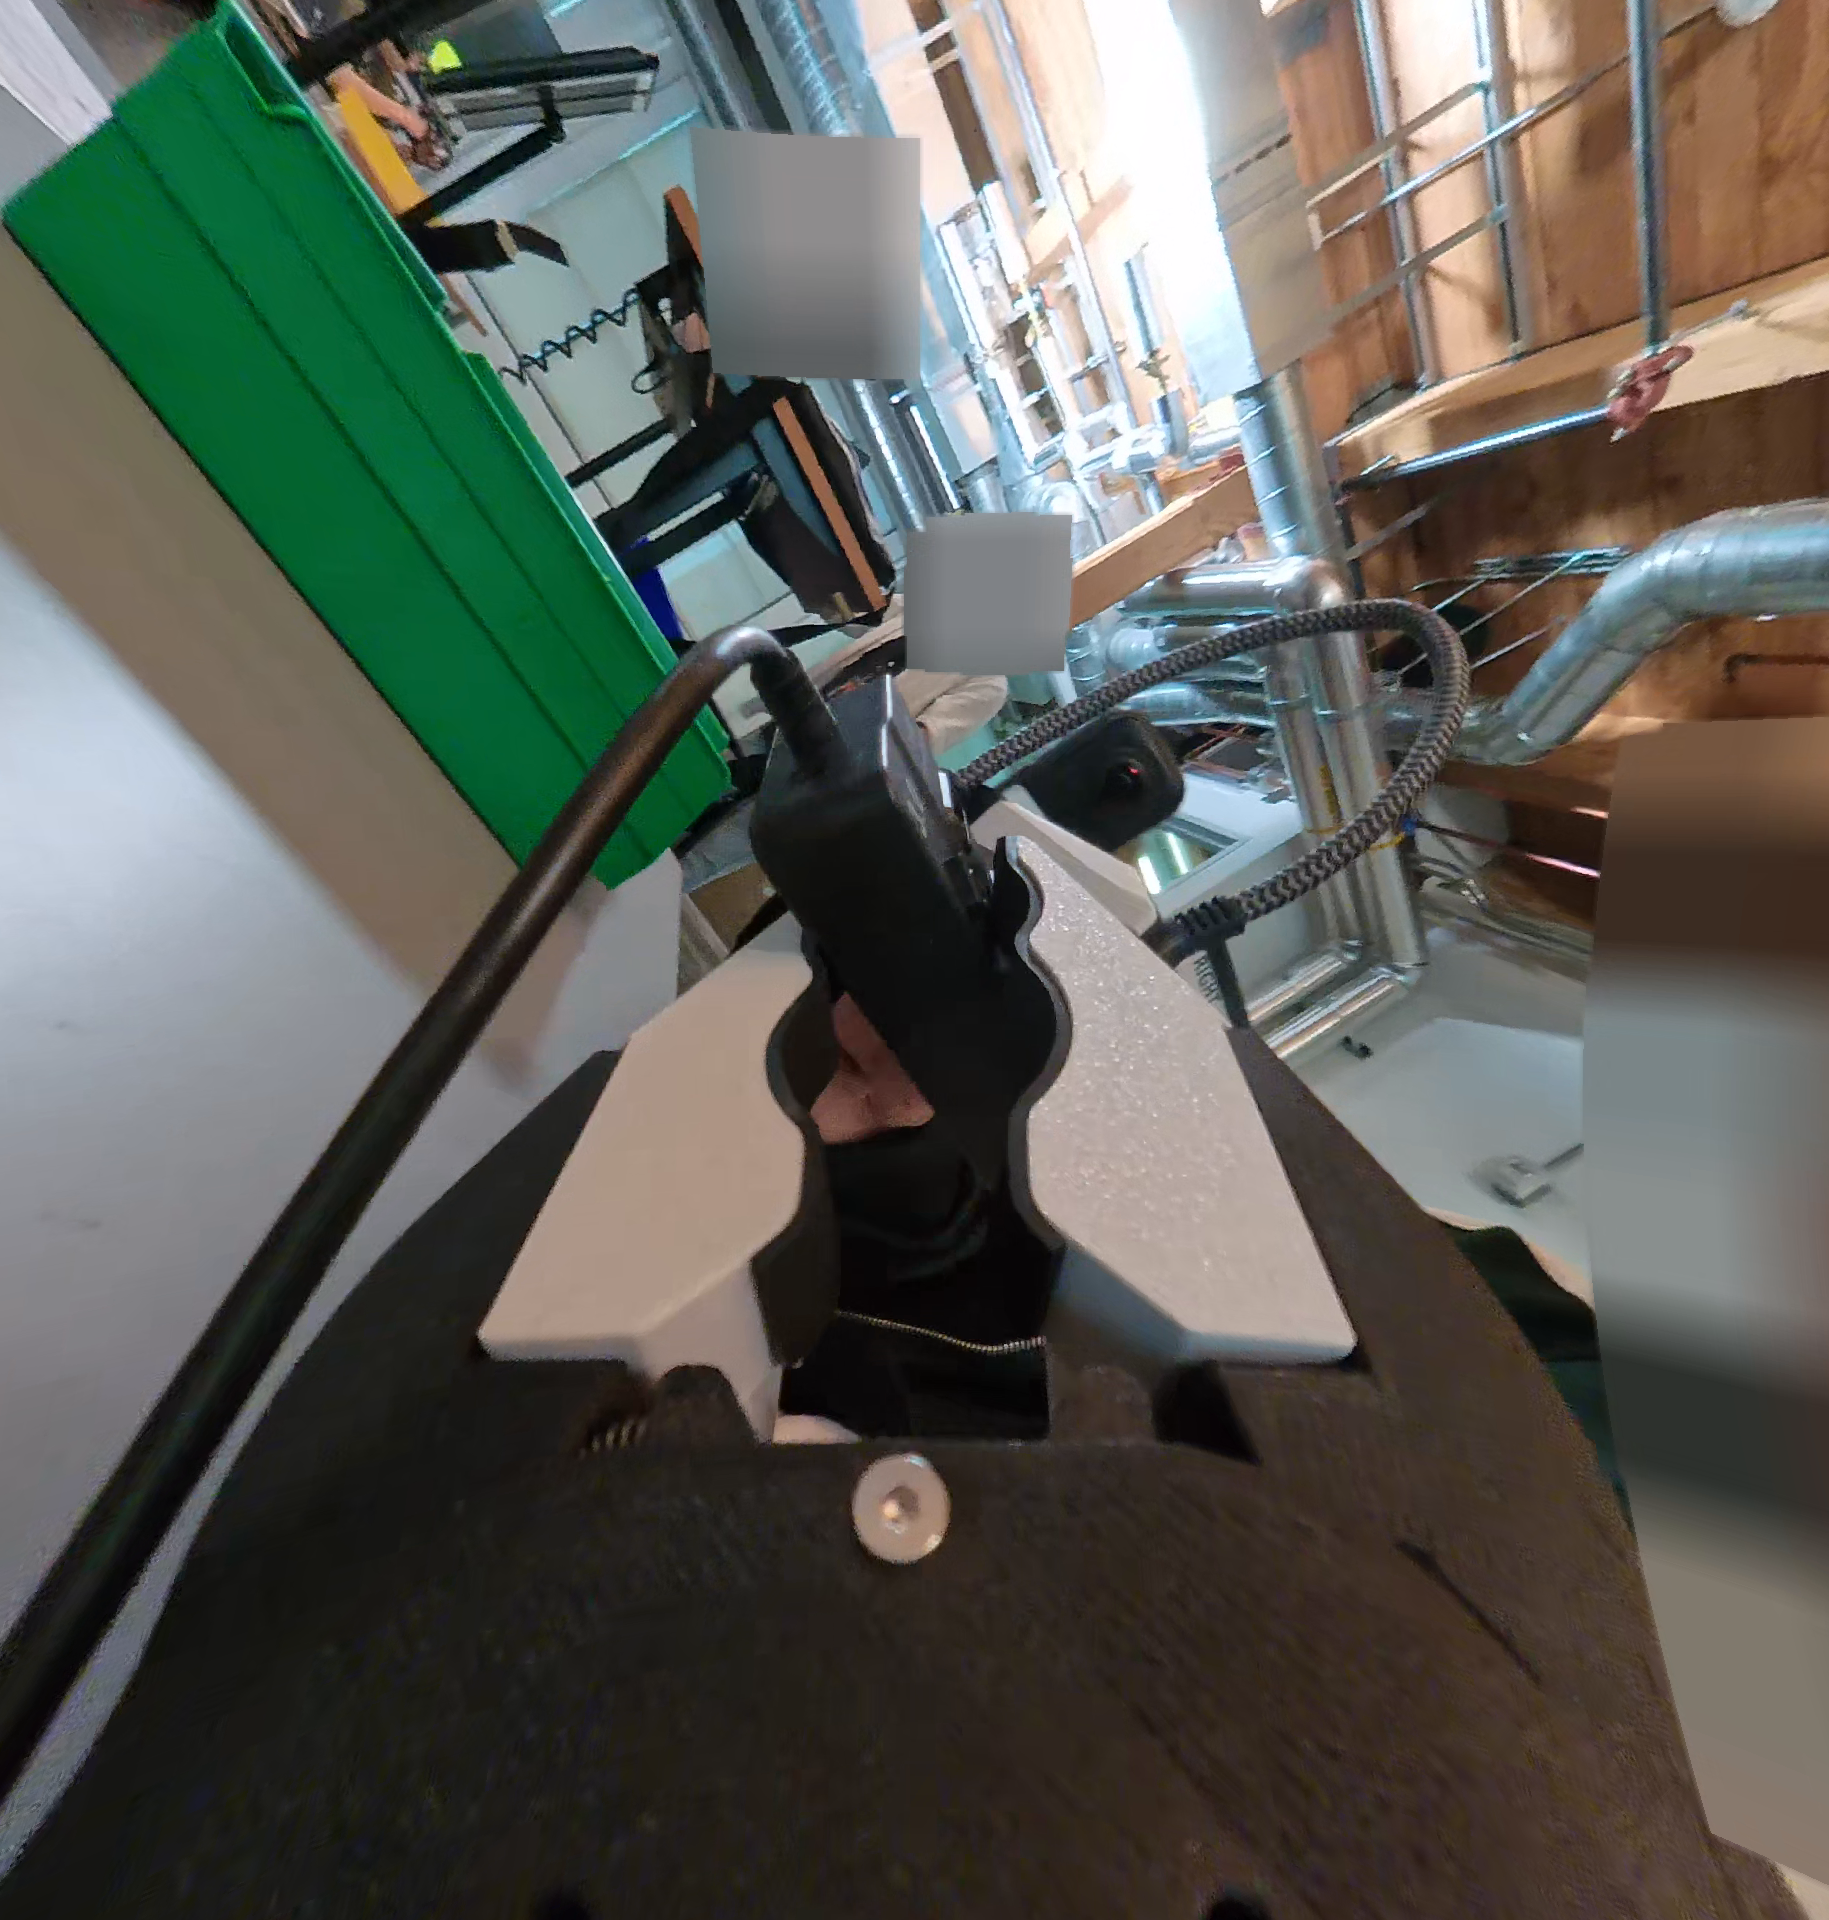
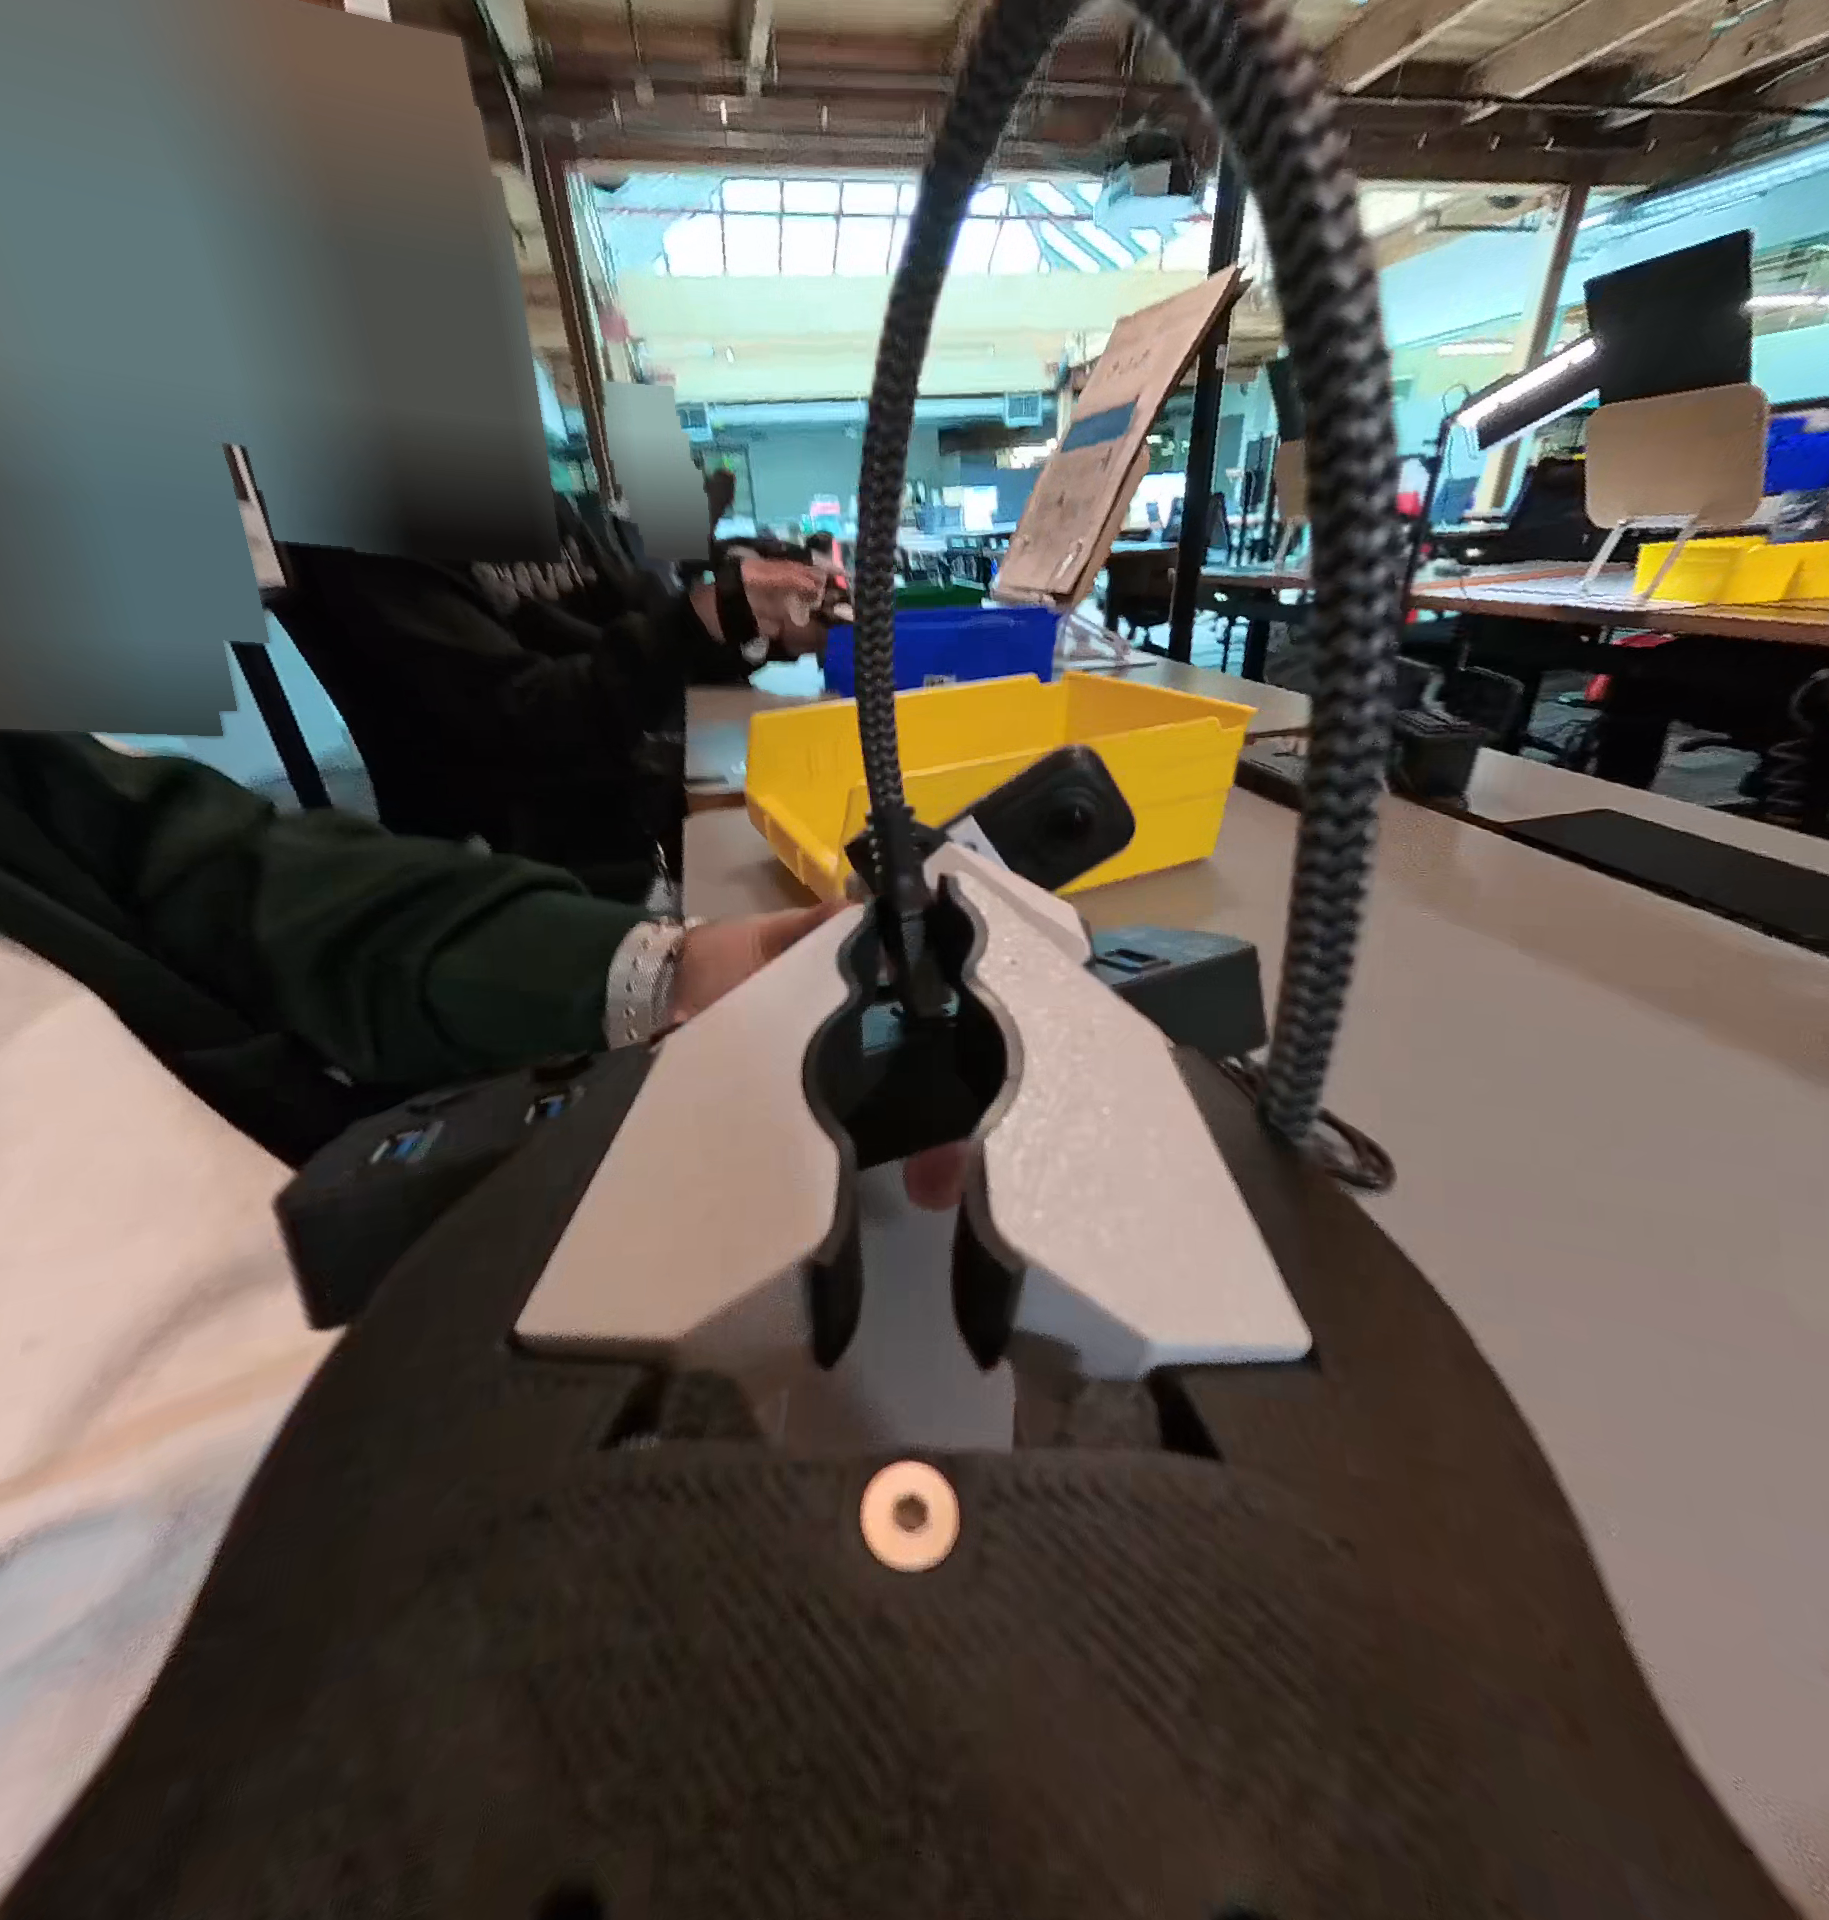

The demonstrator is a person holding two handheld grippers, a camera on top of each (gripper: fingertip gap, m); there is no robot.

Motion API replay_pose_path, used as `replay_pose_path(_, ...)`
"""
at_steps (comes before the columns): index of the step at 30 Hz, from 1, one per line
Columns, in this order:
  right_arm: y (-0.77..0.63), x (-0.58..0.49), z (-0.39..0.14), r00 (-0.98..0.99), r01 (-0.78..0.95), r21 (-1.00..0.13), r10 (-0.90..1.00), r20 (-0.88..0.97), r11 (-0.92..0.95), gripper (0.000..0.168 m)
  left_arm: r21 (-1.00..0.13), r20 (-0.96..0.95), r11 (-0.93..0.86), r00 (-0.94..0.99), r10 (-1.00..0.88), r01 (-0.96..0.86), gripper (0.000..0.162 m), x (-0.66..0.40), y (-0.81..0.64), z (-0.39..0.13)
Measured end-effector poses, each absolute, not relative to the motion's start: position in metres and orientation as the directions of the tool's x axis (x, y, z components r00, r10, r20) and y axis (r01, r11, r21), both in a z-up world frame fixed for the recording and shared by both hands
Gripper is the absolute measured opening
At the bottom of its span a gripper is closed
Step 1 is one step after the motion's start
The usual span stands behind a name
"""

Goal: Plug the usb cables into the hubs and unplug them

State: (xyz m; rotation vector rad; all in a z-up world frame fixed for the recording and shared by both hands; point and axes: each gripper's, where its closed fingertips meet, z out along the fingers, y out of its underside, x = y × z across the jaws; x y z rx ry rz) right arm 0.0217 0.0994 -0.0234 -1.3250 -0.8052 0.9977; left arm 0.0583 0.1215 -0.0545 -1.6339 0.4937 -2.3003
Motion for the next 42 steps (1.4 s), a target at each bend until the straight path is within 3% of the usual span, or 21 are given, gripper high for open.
replay_pose_path(5, 0.103, 0.023, -0.020, 0.372, -0.188, -0.979, 0.917, -0.146, -0.080, 0.008, -0.373, 0.862, -0.927, -0.358, -0.359, 0.031, 0.031, 0.057, 0.124, -0.055)
replay_pose_path(9, 0.108, 0.029, -0.016, 0.410, -0.224, -0.972, 0.899, -0.156, -0.067, 0.008, -0.278, 0.876, -0.958, -0.390, -0.282, 0.070, 0.055, 0.052, 0.133, -0.061)
replay_pose_path(13, 0.118, 0.048, -0.014, 0.480, -0.218, -0.976, 0.868, -0.126, -0.021, 0.008, -0.296, 0.878, -0.954, -0.382, -0.290, 0.043, 0.060, 0.054, 0.128, -0.062)
replay_pose_path(14, 0.121, 0.053, -0.015, 0.503, -0.203, -0.979, 0.858, -0.109, -0.006, 0.008, -0.288, 0.883, -0.957, -0.377, -0.281, 0.039, 0.070, 0.054, 0.129, -0.063)
replay_pose_path(15, 0.123, 0.056, -0.017, 0.520, -0.186, -0.983, 0.849, -0.092, 0.007, 0.008, -0.284, 0.880, -0.958, -0.386, -0.276, 0.037, 0.062, 0.054, 0.128, -0.063)
replay_pose_path(24, 0.125, 0.057, -0.031, 0.565, -0.011, -0.996, 0.823, 0.066, 0.087, 0.007, -0.384, 0.863, -0.915, -0.402, -0.307, -0.126, 0.058, 0.065, 0.091, -0.067)
replay_pose_path(29, 0.125, 0.047, -0.043, 0.568, 0.112, -0.987, 0.807, 0.162, 0.119, 0.008, -0.385, 0.871, -0.920, -0.361, -0.333, -0.081, 0.025, 0.064, 0.100, -0.073)
replay_pose_path(37, 0.133, 0.047, -0.054, 0.610, 0.188, -0.977, 0.768, 0.193, 0.096, 0.010, -0.458, 0.875, -0.887, -0.208, -0.438, -0.057, 0.022, 0.066, 0.112, -0.085)
replay_pose_path(42, 0.133, 0.047, -0.040, 0.617, 0.052, -0.998, 0.784, 0.069, 0.046, 0.009, -0.453, 0.873, -0.891, -0.223, -0.434, -0.038, 0.022, 0.067, 0.112, -0.075)
